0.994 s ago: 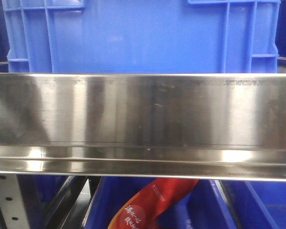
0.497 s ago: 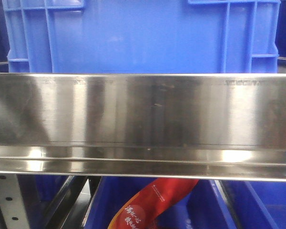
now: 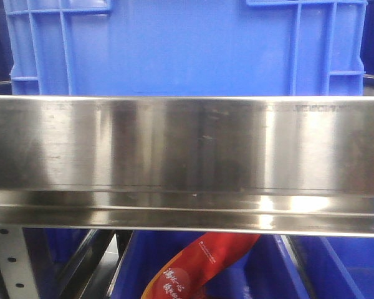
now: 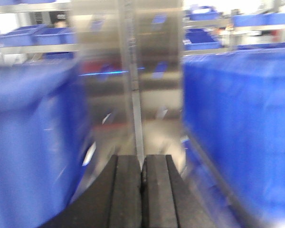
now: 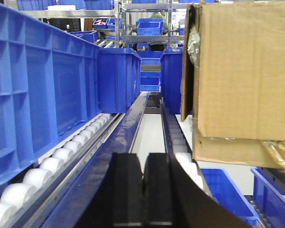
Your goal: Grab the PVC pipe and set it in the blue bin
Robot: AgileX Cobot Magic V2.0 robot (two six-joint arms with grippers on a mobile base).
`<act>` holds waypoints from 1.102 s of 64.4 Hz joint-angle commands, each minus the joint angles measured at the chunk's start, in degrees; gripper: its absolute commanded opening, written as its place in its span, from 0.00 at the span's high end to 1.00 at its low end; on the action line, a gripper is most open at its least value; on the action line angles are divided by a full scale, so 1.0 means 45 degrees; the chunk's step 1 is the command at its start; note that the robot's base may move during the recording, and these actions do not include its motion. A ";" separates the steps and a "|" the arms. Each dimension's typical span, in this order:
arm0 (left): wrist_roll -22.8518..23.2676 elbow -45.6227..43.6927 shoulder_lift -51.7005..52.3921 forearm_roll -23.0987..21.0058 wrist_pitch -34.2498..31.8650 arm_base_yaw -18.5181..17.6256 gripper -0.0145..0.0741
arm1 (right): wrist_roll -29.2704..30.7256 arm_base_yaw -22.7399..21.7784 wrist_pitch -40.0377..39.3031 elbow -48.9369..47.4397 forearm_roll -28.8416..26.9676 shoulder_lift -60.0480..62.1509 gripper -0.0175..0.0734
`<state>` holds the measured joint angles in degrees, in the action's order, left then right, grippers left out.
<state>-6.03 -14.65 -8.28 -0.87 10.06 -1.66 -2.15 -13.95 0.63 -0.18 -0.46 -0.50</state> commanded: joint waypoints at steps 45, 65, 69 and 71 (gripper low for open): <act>0.1550 0.3256 0.1840 0.0033 -0.2022 0.1182 0.96 | 0.0005 -0.0037 -0.0300 0.0040 0.0103 0.0027 0.99; 0.1475 0.3256 0.1840 0.0050 -0.2127 -0.1000 0.96 | 0.0005 -0.0037 -0.0300 0.0040 0.0103 0.0027 0.99; 0.1475 0.3256 0.1840 0.0050 -0.2101 -0.1066 0.96 | 0.0005 -0.0037 -0.0300 0.0040 0.0103 0.0027 0.99; 0.1475 0.3256 0.1840 0.0050 -0.2101 -0.1039 0.96 | 0.0005 -0.0037 -0.0300 0.0040 0.0103 0.0027 0.99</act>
<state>0.57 0.08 -0.33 -0.45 1.49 -5.73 -2.25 -13.95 0.50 -0.01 -0.35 -0.50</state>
